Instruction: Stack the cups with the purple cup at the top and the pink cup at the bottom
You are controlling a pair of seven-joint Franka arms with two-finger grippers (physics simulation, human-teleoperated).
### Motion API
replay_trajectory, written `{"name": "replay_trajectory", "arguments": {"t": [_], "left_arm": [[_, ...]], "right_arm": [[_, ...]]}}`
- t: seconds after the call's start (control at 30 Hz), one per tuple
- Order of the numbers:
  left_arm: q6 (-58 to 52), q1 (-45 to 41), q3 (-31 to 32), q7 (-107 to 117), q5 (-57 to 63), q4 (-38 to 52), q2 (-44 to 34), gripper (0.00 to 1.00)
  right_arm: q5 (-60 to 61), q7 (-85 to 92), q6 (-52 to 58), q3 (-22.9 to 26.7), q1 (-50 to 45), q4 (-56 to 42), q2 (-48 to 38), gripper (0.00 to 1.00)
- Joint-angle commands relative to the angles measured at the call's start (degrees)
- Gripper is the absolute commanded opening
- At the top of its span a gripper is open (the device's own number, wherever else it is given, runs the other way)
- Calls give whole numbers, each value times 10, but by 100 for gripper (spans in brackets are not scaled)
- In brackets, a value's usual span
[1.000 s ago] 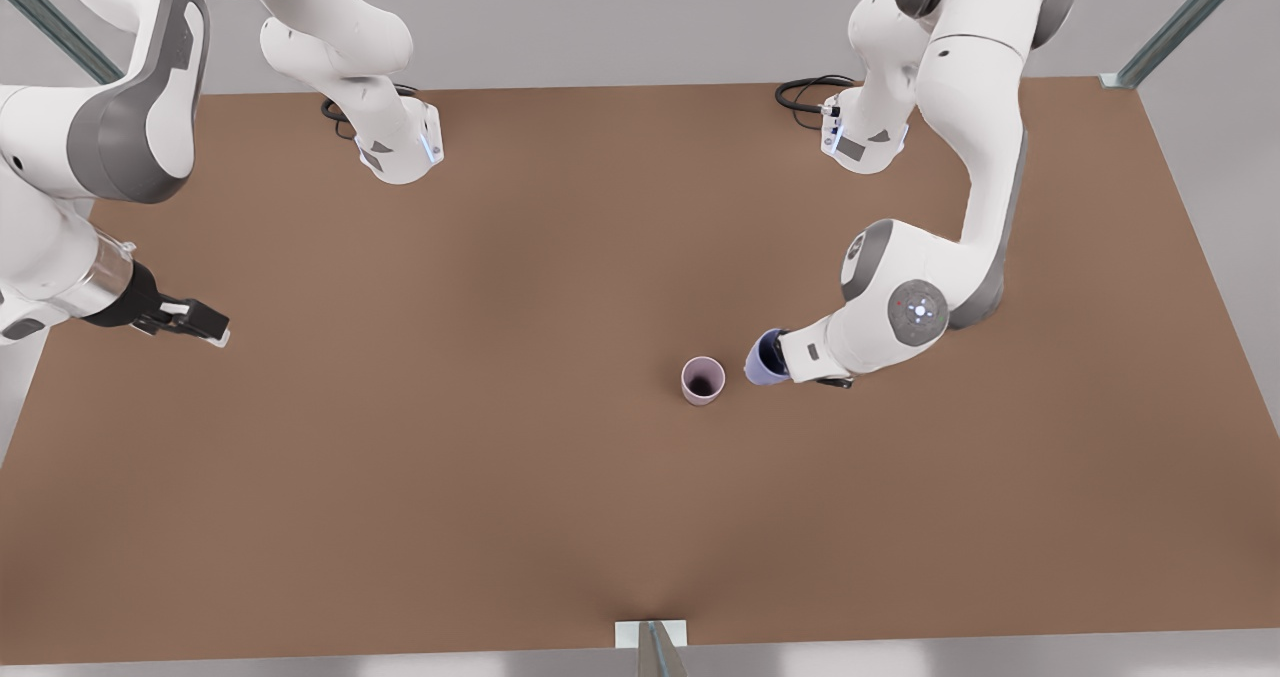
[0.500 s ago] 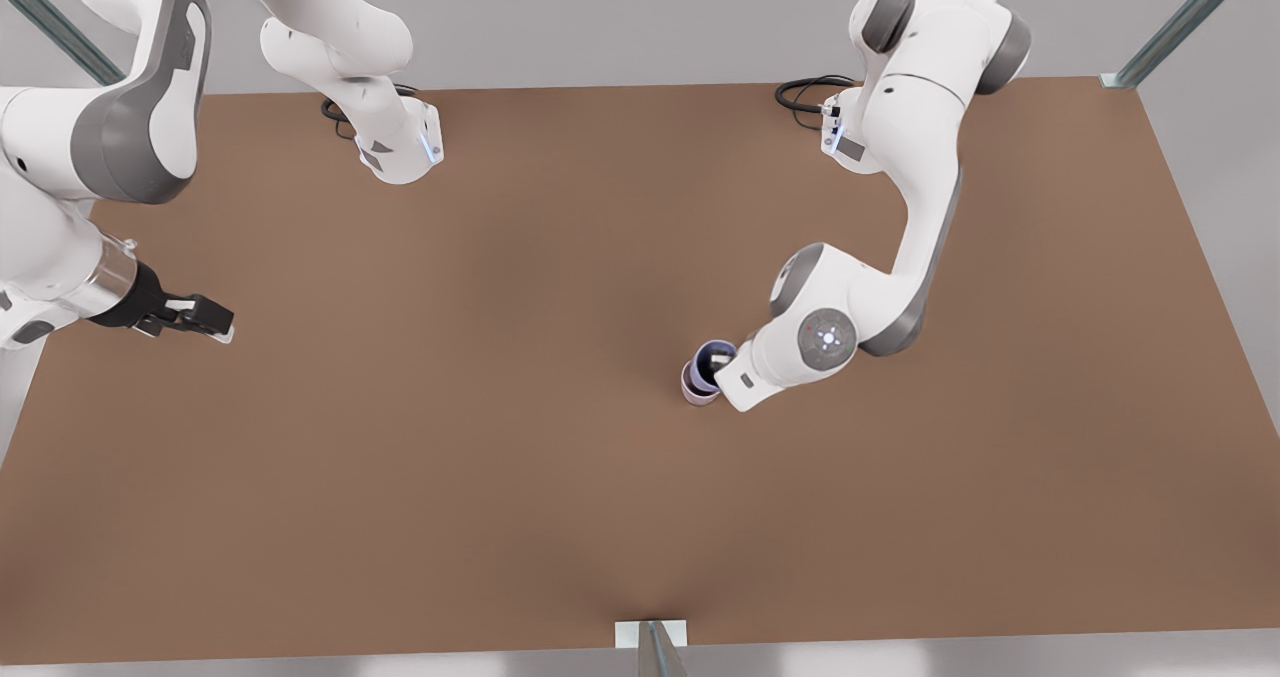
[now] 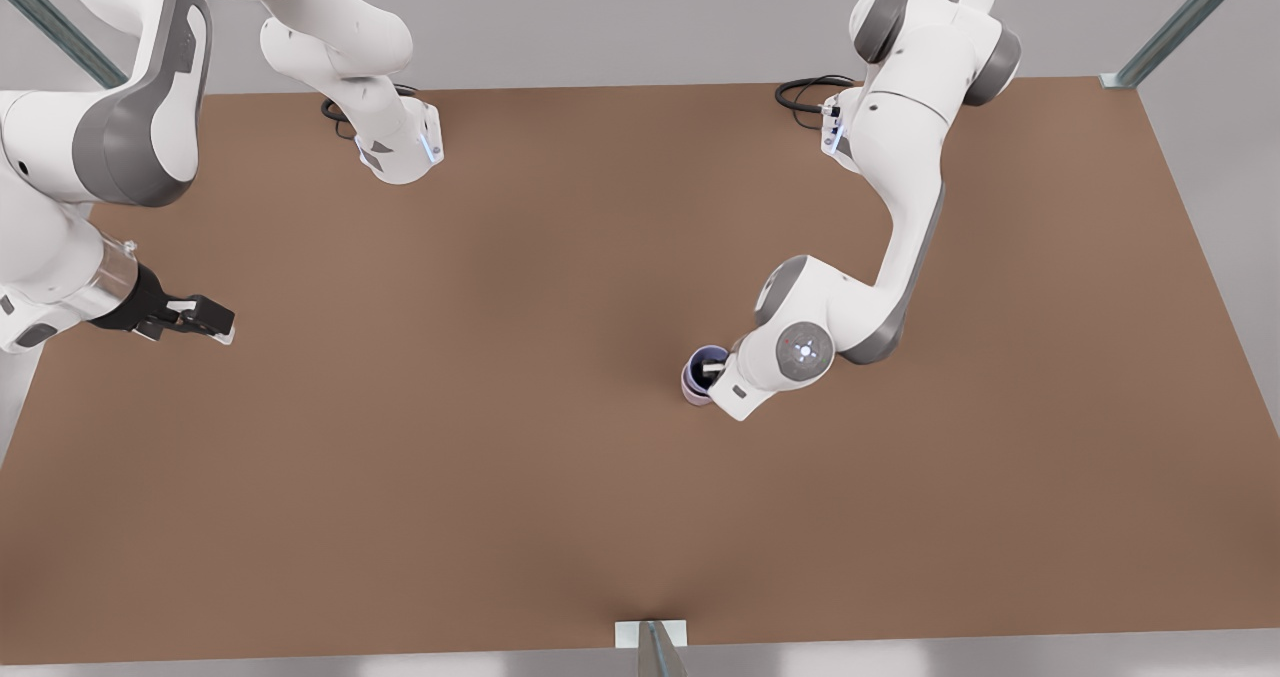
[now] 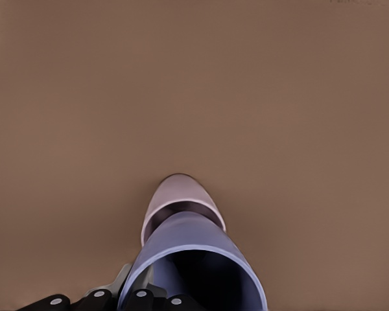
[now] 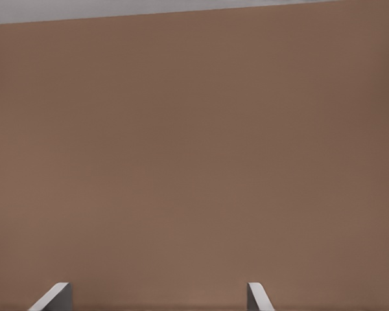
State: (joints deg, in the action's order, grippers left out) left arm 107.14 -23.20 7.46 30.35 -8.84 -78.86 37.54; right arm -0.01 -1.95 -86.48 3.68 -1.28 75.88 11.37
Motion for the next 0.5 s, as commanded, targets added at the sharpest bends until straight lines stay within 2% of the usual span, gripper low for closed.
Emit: {"name": "replay_trajectory", "arguments": {"t": [0.0,0.2,0.23,0.27,0.47], "left_arm": [[1,0,0,86,1,0,1,21],[4,0,0,86,6,1,6,22],[5,0,0,81,6,1,6,39],[5,0,0,72,6,0,6,48],[5,0,0,71,7,2,9,50]], "right_arm": [[0,14,0,0,0,0,0,100],[0,14,0,0,0,0,0,100],[0,14,0,0,0,0,0,100],[0,14,-1,0,0,0,0,100],[0,14,-1,0,0,0,1,100]]}}
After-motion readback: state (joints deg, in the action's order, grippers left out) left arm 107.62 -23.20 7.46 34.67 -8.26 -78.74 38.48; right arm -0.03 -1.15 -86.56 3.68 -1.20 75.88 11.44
